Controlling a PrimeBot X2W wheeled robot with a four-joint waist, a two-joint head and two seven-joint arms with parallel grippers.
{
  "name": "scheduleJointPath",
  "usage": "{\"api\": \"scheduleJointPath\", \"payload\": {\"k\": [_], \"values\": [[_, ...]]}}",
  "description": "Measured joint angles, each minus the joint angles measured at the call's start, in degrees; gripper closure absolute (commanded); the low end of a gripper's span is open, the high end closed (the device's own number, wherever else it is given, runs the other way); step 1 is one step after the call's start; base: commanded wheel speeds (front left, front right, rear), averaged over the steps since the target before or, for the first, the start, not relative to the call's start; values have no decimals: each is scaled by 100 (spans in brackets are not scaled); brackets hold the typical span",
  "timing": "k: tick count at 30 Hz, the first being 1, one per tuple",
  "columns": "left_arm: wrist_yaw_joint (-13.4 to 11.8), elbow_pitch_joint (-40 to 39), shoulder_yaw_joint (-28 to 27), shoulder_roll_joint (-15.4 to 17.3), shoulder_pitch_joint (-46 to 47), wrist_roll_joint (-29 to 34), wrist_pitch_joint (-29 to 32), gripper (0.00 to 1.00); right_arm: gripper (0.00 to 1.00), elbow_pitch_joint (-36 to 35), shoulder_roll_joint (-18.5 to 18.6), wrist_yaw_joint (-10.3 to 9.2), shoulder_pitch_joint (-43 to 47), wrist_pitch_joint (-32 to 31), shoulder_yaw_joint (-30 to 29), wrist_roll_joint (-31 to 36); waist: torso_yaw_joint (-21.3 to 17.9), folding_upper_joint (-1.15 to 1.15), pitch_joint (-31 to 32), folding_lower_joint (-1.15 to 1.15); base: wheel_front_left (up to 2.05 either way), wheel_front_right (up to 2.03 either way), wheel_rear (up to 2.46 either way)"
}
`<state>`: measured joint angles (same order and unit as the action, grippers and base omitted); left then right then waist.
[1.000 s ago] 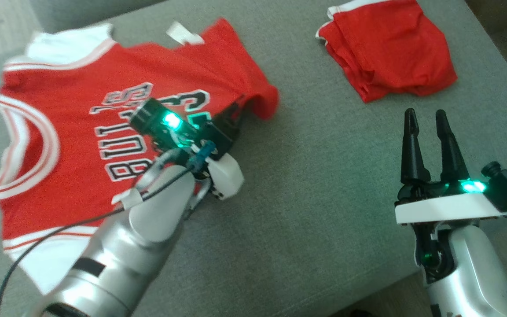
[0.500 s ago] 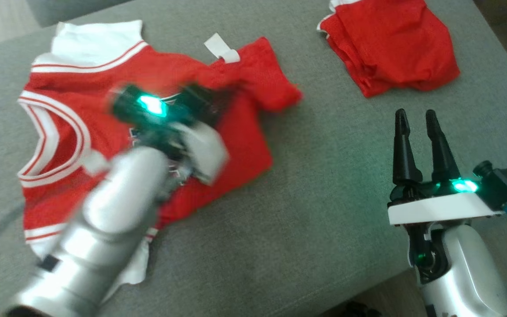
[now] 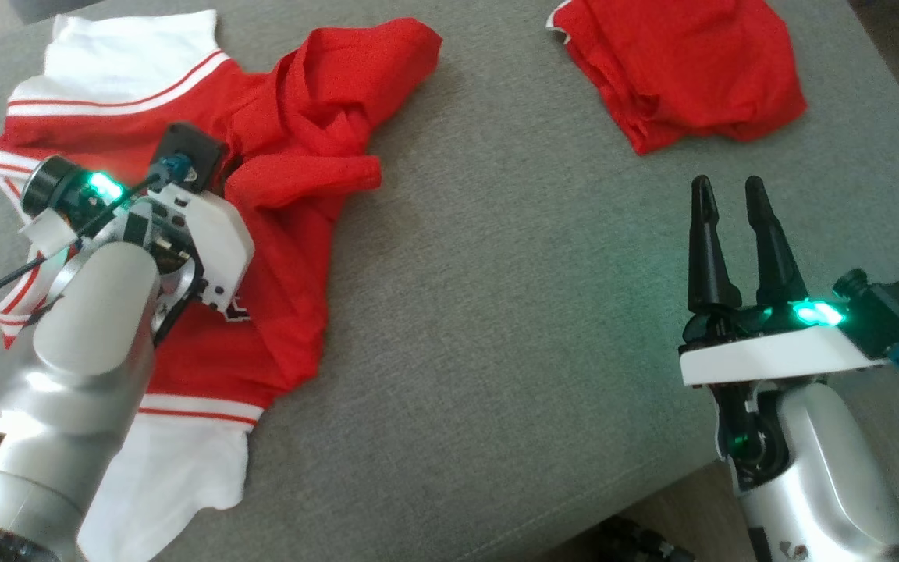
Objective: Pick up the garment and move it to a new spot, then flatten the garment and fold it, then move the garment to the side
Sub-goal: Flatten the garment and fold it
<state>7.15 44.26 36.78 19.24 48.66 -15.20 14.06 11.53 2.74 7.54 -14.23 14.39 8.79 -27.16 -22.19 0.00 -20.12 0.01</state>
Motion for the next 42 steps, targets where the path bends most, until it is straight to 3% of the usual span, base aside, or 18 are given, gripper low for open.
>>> {"api": "scheduleJointPath", "payload": {"k": [10, 22, 35, 42], "values": [[-138, 96, 23, -296, 74, 13, -1180, 0, 0, -5, 0, 0, -58, 0, -66, 159, 370, 0, 76, 0, 0, 0, 0], [-731, -878, -442, -570, -645, -552, -2350, 0, 0, -110, 1, 0, 8, 0, -439, 470, 1080, 0, 520, -1, 0, 0, 0], [-1582, -2468, -810, -602, -2538, -810, -2786, 0, 0, -152, 1, 0, 407, 0, -802, 778, 2016, 0, 931, -1, 0, 0, 0], [-1724, -2766, -858, -788, -3234, -869, -2835, 0, 0, -25, 0, 0, 657, 0, -842, 935, 2400, 0, 1075, -1, 0, 0, 0]]}}
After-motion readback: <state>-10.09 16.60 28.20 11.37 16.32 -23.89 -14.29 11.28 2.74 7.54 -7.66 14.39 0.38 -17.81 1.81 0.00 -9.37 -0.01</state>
